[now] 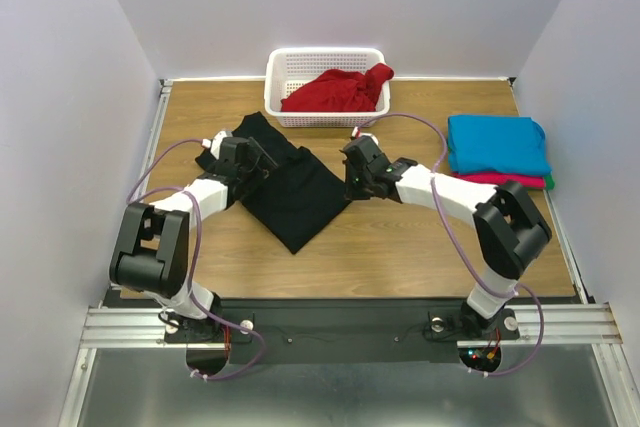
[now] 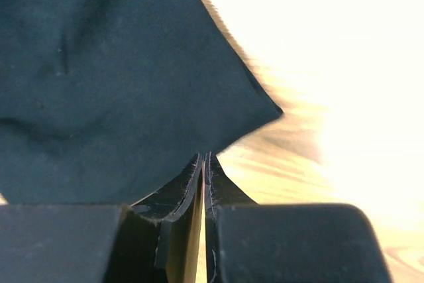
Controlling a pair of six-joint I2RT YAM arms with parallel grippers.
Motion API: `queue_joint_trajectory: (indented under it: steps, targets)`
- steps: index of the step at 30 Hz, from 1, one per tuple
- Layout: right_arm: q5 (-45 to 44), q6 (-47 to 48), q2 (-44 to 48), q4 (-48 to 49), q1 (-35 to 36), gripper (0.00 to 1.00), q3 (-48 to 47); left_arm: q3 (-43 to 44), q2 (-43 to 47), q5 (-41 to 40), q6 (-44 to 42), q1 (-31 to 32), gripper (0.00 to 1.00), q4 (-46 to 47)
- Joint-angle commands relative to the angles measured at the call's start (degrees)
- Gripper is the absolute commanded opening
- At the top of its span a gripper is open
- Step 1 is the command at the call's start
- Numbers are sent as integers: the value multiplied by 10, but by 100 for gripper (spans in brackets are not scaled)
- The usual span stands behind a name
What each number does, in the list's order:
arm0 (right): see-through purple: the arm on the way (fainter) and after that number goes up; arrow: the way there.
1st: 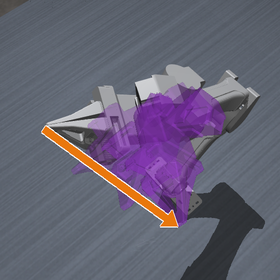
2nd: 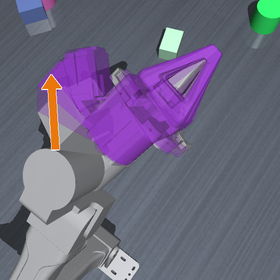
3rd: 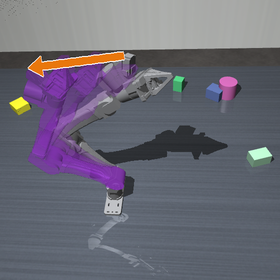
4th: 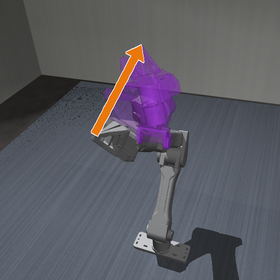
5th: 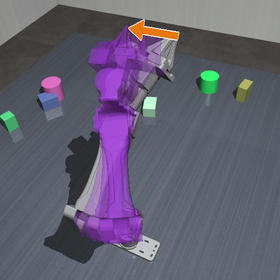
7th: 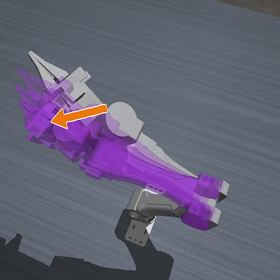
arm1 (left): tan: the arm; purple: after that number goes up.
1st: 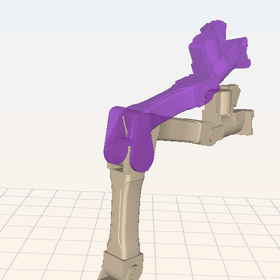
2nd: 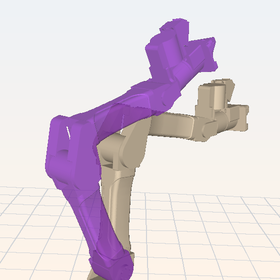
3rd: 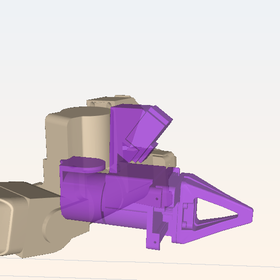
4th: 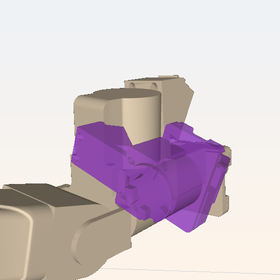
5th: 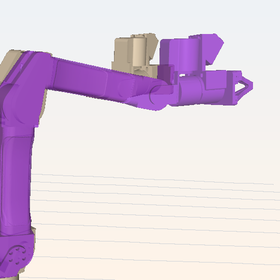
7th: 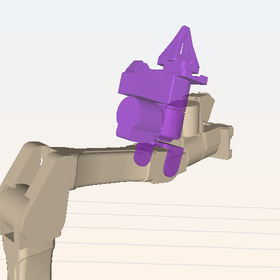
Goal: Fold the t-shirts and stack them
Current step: Fold the tshirt
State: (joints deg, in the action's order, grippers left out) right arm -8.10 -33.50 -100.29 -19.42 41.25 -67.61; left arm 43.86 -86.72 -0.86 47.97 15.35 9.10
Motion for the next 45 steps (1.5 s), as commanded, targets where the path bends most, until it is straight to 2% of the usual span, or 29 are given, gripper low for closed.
queue_joint_trajectory:
  steps: [1,3,7,8,9,12,15,18,21,22,28,33,36,40,42,45]
  targets:
    - [-30,-10,62,20,-1,10,20,36,-3,-35,-26,-22,99,-50]
    - [-32,-10,87,20,-1,11,34,43,18,-40,-35,-22,99,-60]
    - [-46,-23,161,18,-1,24,79,61,87,-55,-51,-20,99,-91]
    - [-60,-36,177,17,-1,50,104,63,103,-68,-56,-10,99,-108]
    - [-73,-58,214,11,-2,99,117,69,135,-83,-68,2,99,-123]
    - [-132,-99,290,-8,-3,100,166,75,168,-100,-109,77,99,-137]
    - [-172,-95,341,-35,-6,100,194,76,166,-105,-154,170,99,-145]
    - [-207,-97,397,-78,-6,100,206,83,130,-129,-187,248,99,-171]
    - [-231,-107,442,-114,-9,100,209,103,54,-168,-207,301,98,-208]
    - [-232,-106,458,-120,-9,100,209,106,38,-176,-216,312,95,-218]
    - [-230,-97,478,-130,-12,100,214,126,-52,-219,-254,375,93,-238]
    - [-225,-87,459,-131,-12,100,218,170,-115,-239,-264,384,88,-250]
    - [-222,-80,452,-131,-13,100,217,185,-146,-238,-268,389,77,-263]
    - [-227,-75,463,-131,-14,100,217,178,-165,-248,-255,397,46,-290]
    - [-235,-75,470,-131,-14,100,218,170,-168,-248,-243,397,39,-296]
    - [-243,-76,482,-131,-14,100,222,161,-174,-243,-234,400,25,-301]
